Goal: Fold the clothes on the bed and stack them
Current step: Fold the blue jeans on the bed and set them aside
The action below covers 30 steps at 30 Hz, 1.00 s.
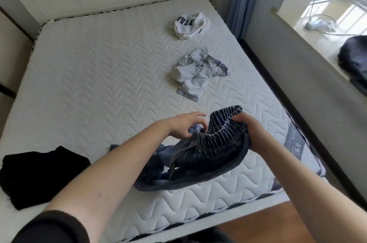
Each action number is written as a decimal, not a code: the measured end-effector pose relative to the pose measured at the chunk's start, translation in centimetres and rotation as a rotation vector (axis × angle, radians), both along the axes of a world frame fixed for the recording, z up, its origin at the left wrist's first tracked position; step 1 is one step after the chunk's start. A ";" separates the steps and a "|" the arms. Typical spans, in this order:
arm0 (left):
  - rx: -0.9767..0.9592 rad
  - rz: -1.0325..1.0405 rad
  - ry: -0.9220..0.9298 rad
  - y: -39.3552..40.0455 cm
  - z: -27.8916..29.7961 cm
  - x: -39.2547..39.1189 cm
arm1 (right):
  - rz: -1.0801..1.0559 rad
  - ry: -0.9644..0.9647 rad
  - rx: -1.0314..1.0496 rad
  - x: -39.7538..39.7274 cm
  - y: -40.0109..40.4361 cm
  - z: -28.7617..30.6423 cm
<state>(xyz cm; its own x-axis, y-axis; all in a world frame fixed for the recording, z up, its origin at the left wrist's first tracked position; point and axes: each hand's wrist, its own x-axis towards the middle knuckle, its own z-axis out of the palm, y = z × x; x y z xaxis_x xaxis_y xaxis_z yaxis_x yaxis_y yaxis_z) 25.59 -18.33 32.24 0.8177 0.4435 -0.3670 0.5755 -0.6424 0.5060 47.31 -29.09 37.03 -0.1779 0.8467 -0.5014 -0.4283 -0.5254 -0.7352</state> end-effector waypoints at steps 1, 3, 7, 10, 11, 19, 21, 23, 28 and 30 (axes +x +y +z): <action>0.049 -0.046 0.023 -0.1 0.0 0.3 | -0.014 -0.037 -0.011 0.5 -0.3 -0.3; 0.149 -0.153 0.121 -0.1 0.0 0.5 | -0.054 -0.116 -0.029 1.5 -0.9 -1.0; 0.227 -0.260 0.324 0.5 0.5 -0.9 | -0.097 -0.282 0.027 3.6 -1.6 -1.9; 0.263 -0.270 0.409 0.9 0.8 -2.6 | -0.100 -0.290 0.098 4.6 -2.2 -2.1; 0.269 -0.247 0.410 1.0 0.7 -3.1 | -0.092 -0.291 0.111 4.7 -2.3 -2.1; -0.184 0.322 -0.037 0.6 0.1 -5.9 | -0.049 -0.278 0.191 5.7 -1.6 -1.9; -0.244 0.396 -0.023 0.3 0.2 -6.2 | -0.075 -0.366 0.213 6.3 -1.1 -2.2; -0.227 0.423 -0.023 0.3 0.6 -6.6 | -0.095 -0.579 0.273 7.0 -0.7 -2.8; -0.076 0.468 -0.037 1.4 2.0 -7.3 | 0.053 -1.069 0.532 7.6 -0.3 -3.5; -0.035 0.485 -0.033 1.9 2.9 -7.4 | 0.144 -1.148 0.655 7.4 -0.3 -3.6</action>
